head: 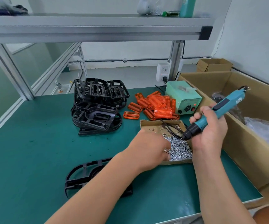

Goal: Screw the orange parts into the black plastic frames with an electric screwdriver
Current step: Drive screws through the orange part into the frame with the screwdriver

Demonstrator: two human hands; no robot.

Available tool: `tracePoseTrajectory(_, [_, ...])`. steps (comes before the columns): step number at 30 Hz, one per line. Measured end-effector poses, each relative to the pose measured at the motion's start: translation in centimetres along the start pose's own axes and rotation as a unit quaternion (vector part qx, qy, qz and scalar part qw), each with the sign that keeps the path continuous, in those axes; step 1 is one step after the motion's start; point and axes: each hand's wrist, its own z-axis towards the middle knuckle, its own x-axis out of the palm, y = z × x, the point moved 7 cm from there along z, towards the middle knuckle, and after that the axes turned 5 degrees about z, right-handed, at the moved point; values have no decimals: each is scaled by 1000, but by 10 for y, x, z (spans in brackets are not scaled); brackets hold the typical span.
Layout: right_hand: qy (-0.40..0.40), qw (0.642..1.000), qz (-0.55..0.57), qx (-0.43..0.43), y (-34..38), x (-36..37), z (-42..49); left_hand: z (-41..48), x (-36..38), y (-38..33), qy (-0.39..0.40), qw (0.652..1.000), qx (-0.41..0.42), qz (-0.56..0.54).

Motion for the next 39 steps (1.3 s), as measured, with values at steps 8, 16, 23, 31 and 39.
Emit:
tracePoseTrajectory(8, [-11,1000,3,11,-3,-3,1,9,20,5,70,995,-12,-73])
tracePoseTrajectory(16, [5,1000,0,20,-5,2,0,4,20,4,46,996,-19,-70])
tracePoseTrajectory(23, [4,1000,-5,27,-7,2,-1,0,14,2,-12,999,-15,-31])
tracePoseTrajectory(31, [4,999,9,40,-7,3,-2,-23,-2,35,-71,925,-156,-338])
tracePoseTrajectory(39, [12,998,35,53,-11,2,-3,-88,-12,68,-94,381,-186,-901])
